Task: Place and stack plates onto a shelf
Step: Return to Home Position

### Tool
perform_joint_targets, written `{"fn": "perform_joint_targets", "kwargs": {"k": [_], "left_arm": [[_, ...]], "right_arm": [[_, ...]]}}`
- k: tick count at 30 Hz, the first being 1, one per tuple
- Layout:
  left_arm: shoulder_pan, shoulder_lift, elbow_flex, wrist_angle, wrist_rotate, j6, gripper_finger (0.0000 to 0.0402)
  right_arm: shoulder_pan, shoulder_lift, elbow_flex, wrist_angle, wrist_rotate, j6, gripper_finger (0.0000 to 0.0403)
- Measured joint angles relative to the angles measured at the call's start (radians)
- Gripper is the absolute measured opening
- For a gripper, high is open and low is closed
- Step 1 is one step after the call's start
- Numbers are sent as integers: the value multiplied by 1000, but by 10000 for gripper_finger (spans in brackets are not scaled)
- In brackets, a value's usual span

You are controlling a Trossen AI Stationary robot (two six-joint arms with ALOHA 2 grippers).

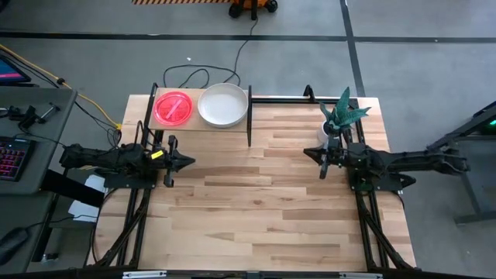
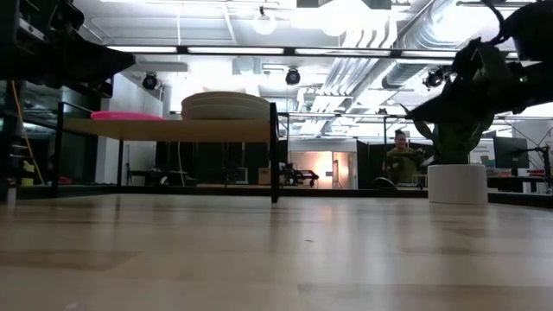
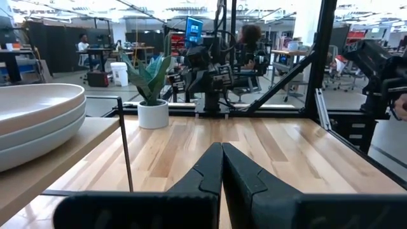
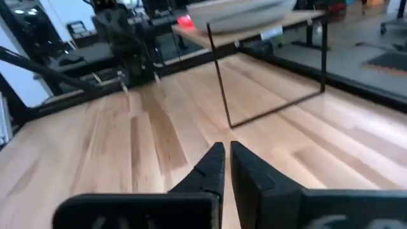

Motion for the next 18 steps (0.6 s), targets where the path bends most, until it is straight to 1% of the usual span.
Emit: {"fn": "perform_joint_targets", "kwargs": {"k": [4, 7, 18], "left_arm": [[0, 0, 0, 0, 0, 0, 1], [0, 0, 0, 0, 0, 0, 1], [0, 0, 0, 0, 0, 0, 1]], "right_arm": [[-2, -43, 0, -133, -1, 26, 20], [19, -76, 0, -214, -5, 25, 6], [96, -216, 0, -219, -4, -78, 2]]}}
